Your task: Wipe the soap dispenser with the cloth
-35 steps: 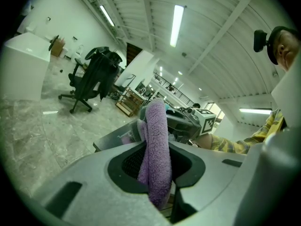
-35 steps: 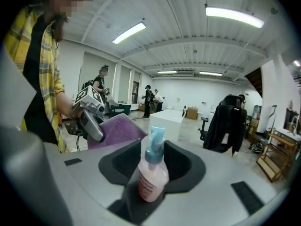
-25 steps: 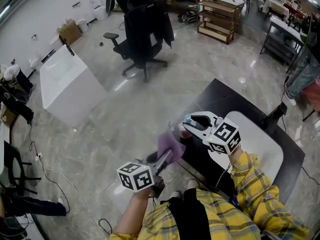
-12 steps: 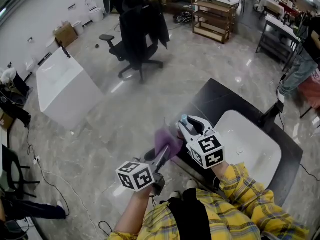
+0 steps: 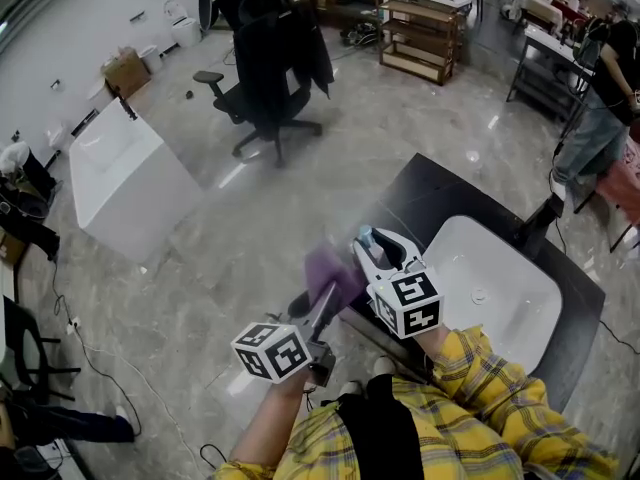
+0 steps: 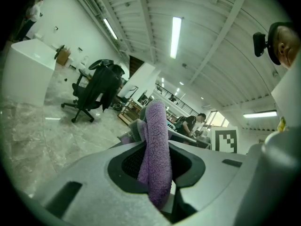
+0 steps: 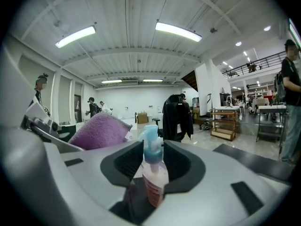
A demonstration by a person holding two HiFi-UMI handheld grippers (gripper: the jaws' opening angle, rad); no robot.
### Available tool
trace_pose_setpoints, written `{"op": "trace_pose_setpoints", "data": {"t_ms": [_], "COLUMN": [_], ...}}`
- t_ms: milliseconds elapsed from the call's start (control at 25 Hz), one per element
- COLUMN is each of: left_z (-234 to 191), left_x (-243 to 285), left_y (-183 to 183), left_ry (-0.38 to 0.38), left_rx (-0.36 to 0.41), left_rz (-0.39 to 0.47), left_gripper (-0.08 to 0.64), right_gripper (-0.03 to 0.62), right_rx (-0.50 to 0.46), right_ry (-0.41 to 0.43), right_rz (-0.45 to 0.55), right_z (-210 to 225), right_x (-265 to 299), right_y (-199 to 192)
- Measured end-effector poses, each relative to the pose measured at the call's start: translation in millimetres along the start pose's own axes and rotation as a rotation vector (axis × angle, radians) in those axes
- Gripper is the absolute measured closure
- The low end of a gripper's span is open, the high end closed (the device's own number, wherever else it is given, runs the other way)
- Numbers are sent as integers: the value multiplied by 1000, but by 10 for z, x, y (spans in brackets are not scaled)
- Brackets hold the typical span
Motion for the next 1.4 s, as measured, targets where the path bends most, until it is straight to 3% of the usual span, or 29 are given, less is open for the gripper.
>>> {"op": "trace_pose_setpoints", "data": {"t_ms": [120, 280, 520, 920, 1160, 1400], "left_z": [29, 87, 180, 179, 72, -121], "left_x": [55, 160, 329, 471, 450, 456], "left_y": [9, -25, -59, -315, -436, -512], "left_ry": [-31, -72, -101, -40, -6, 55], "left_rx": [-40, -54, -88, -102, -114, -180], "left_rz": [15, 9, 30, 54, 39, 24], "left_gripper": [483, 483, 483, 485, 485, 483], "right_gripper": [468, 460, 460, 460, 460, 460], "right_rx": [-14, -109, -56, -14, -4, 15], "right_ry": [13, 5, -68, -137, -133, -112], "right_rz": [72, 109, 128, 81, 69, 58], "right_z": [41, 61, 203, 400, 411, 384], "right_x": [-114, -313, -573, -886, -896, -850], "right_y": [57, 15, -83, -307, -383, -401]}}
Point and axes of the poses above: the fingertips, and each gripper's own axes: x forward along the fingers, z to its right, y out of its top, the point moved 7 cm from there along -x, backward along the fingers, and after that the axes turned 12 degrees about -x, right-handed, at the moved point
